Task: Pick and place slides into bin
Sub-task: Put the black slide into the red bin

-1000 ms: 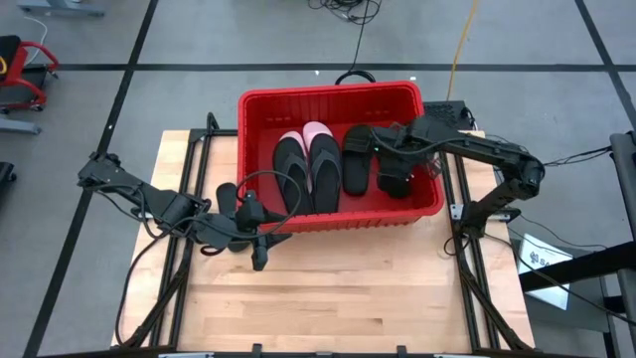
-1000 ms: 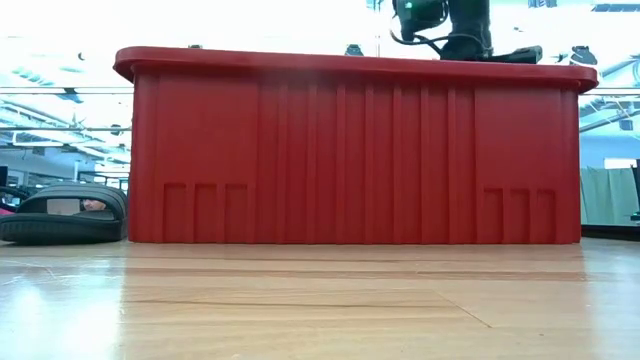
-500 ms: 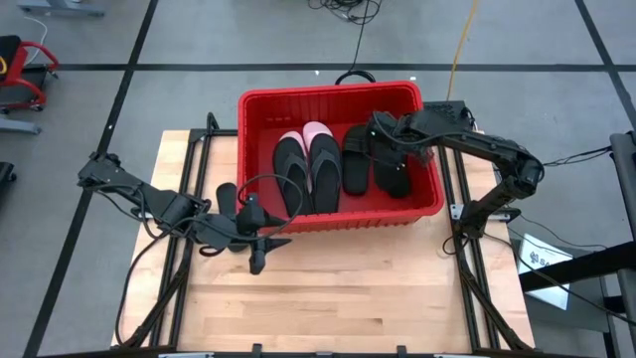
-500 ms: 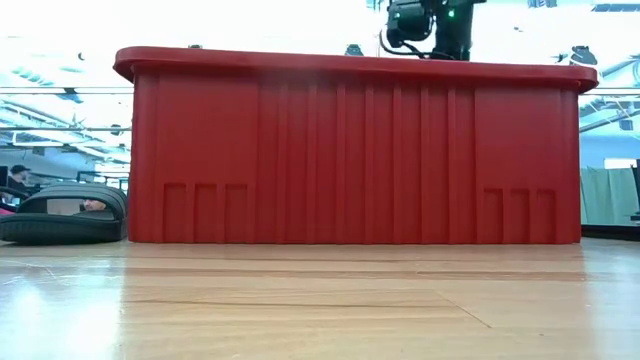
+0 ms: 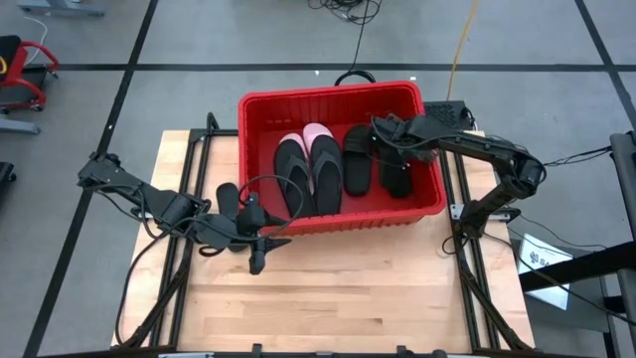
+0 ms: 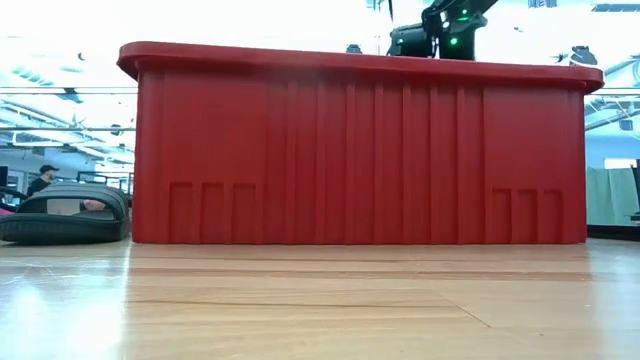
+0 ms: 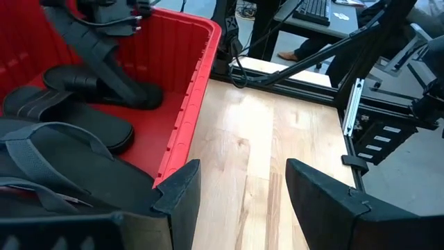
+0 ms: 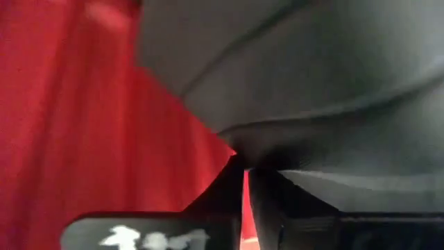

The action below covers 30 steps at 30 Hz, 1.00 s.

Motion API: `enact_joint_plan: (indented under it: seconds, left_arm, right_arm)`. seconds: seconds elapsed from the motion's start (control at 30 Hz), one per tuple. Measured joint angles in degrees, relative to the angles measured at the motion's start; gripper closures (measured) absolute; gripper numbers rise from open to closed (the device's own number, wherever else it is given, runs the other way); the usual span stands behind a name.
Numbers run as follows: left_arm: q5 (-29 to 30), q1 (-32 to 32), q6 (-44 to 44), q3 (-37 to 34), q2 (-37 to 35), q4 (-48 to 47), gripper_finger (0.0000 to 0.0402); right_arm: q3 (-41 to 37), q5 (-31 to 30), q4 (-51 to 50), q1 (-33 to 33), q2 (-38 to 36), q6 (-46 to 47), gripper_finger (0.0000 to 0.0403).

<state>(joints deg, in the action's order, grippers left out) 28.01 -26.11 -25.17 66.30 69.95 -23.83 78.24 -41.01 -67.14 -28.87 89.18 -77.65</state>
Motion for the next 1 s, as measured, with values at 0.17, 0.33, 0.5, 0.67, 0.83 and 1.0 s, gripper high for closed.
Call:
enact_joint_plan:
  seconds: [0.17, 0.33, 0.5, 0.67, 0.83, 1.0]
  left_arm:
    - [0.0, 0.0, -0.4, 0.0, 0.0, 0.0, 0.0197]
    - [0.0, 0.0, -0.7, 0.0, 0.0, 0.0, 0.0197]
    - [0.0, 0.0, -0.6, 0.0, 0.0, 0.0, 0.0197]
    - [0.0, 0.0, -0.6, 0.0, 0.0, -0.1, 0.0197]
    - [0.0, 0.0, -0.6, 0.0, 0.0, -0.1, 0.0197]
    - [0.0, 0.0, -0.8, 0.0, 0.0, 0.0, 0.0197]
  right_arm:
    - [-0.1, 0.6, 7.2, 0.0, 0.1, 0.0, 0.0379]
    - [-0.1, 0.8, 9.8, 0.0, 0.1, 0.4, 0.0352]
    - [-0.1, 0.9, 11.2, 0.1, 0.1, 0.9, 0.0312]
    - [-0.1, 0.5, 12.8, 0.1, 0.1, 4.7, 0.0273]
    - [-0.1, 0.6, 14.8, 0.5, -1.0, 13.0, 0.0263]
    - [-0.1, 7.4, 14.8, 0.8, -2.6, 26.3, 0.0273]
